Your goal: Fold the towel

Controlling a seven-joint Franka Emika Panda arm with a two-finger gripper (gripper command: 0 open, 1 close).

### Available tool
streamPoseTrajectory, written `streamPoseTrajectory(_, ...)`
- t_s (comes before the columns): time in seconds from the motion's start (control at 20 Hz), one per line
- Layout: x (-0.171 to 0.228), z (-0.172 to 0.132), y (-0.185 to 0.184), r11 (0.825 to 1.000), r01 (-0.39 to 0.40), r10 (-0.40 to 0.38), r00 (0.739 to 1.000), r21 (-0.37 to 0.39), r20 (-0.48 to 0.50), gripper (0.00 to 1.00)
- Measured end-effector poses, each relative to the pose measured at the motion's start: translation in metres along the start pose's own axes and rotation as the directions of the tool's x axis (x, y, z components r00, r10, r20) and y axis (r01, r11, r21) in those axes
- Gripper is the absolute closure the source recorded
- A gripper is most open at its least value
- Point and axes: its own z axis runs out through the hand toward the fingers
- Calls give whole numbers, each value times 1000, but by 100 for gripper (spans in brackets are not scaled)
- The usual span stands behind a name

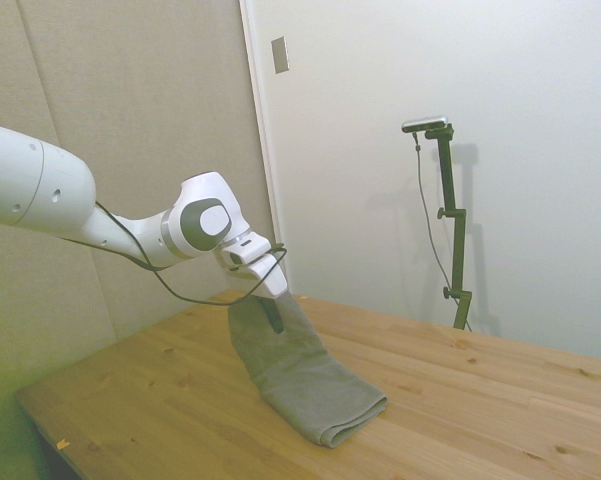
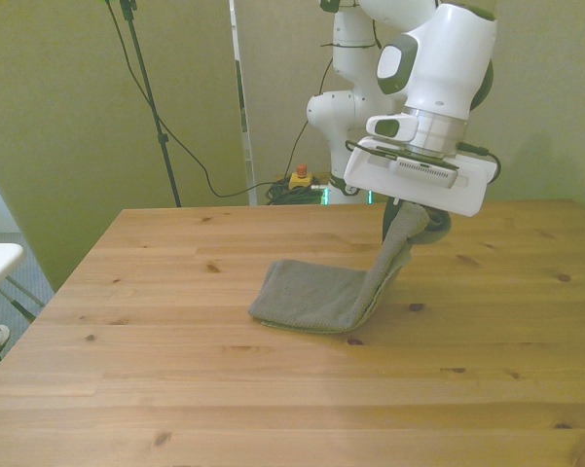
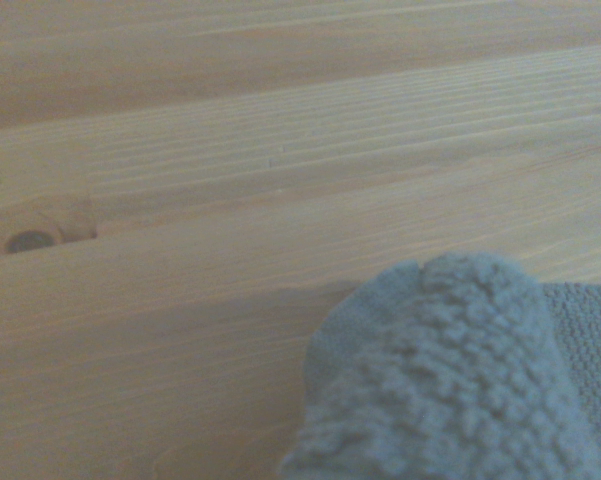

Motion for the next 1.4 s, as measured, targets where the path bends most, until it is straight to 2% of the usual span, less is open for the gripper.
streamPoseTrajectory(0.35, 49, 6, 34, 993, -59, 50, 995, 104, 89, 100)
streamPoseTrajectory(0.65, 60, 17, 44, 970, -46, -4, 979, 241, 203, 100)
streamPoseTrajectory(1.35, 98, 34, 95, 952, -96, 17, 965, 292, 261, 100)
streamPoseTrajectory(1.4, 100, 36, 99, 950, -102, 21, 964, 295, 265, 0)
